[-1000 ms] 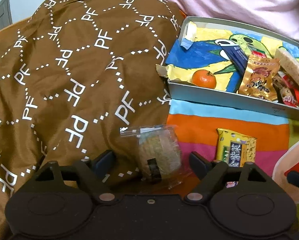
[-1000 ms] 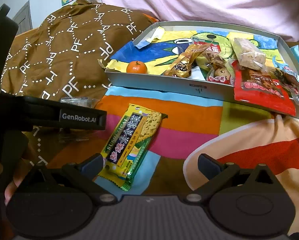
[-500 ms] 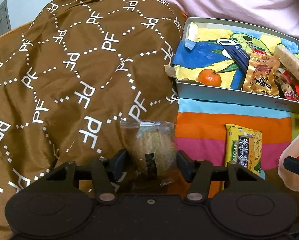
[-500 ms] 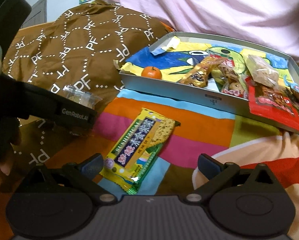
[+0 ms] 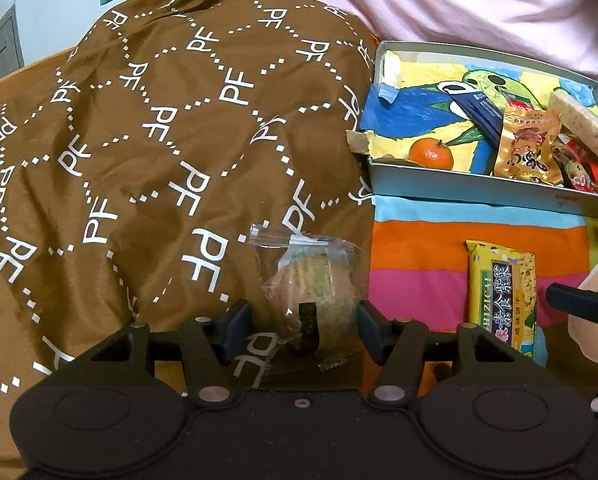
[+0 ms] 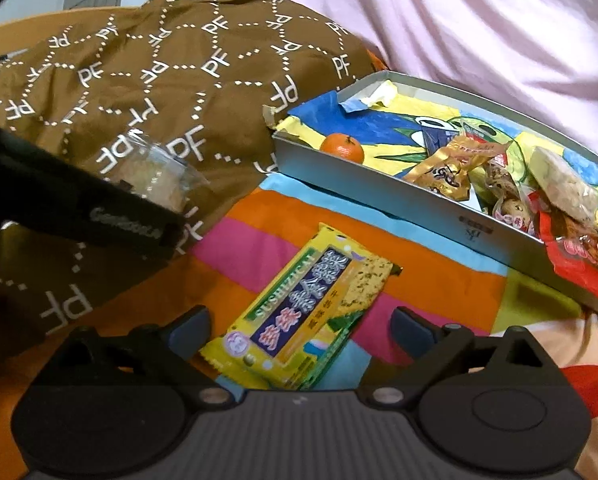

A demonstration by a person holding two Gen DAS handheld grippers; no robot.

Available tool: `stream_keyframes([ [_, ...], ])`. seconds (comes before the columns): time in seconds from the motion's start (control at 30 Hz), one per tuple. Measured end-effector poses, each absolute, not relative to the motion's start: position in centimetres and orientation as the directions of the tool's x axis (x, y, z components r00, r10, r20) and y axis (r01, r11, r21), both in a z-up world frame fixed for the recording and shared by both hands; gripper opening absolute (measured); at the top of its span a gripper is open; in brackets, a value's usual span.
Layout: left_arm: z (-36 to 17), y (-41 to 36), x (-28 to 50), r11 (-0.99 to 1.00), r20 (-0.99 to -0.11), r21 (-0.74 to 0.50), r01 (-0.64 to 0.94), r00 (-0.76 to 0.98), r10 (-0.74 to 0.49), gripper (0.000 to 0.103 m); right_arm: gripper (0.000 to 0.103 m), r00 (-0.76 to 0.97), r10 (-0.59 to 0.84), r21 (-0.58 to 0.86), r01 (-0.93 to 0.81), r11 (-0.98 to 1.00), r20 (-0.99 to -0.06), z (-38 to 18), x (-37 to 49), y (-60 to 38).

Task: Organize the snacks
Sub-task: 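Grasp the green-yellow cracker packet with the right tool while the left tool holds the cake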

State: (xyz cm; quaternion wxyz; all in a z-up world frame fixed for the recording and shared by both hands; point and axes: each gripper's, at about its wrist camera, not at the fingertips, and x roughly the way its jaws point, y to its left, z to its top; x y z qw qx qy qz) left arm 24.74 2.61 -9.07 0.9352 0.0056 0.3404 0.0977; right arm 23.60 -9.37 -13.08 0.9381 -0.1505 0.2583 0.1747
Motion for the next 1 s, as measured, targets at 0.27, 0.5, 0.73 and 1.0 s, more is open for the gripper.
stream_keyframes([
  [0.27, -9.2, 2.5, 24.7, 0.976, -0.629, 0.085, -0.2, 0.749, 0.209, 0.066, 0.08, 0.788, 0.275, -0.162, -0.425, 0.891, -0.552, -13.1, 23.8, -9.5],
  [0.5, -9.1, 2.2, 24.8, 0.971, -0.623, 0.111, -0.211, 0.746, 0.234, 0.066, 0.066, 0.794, 0.27, -0.15, -0.409, 0.9, -0.545, -12.9, 23.8, -9.8],
  [0.73, -9.2, 1.9, 24.8, 0.969, -0.62, 0.131, -0.211, 0.745, 0.246, 0.065, 0.067, 0.784, 0.274, -0.133, -0.41, 0.902, -0.557, -13.0, 24.1, -10.0],
  [1.0, -9.2, 1.5, 24.6, 0.976, -0.621, 0.124, -0.18, 0.753, 0.218, 0.049, 0.062, 0.788, 0.274, -0.143, -0.413, 0.9, -0.551, -12.8, 23.8, -9.8],
])
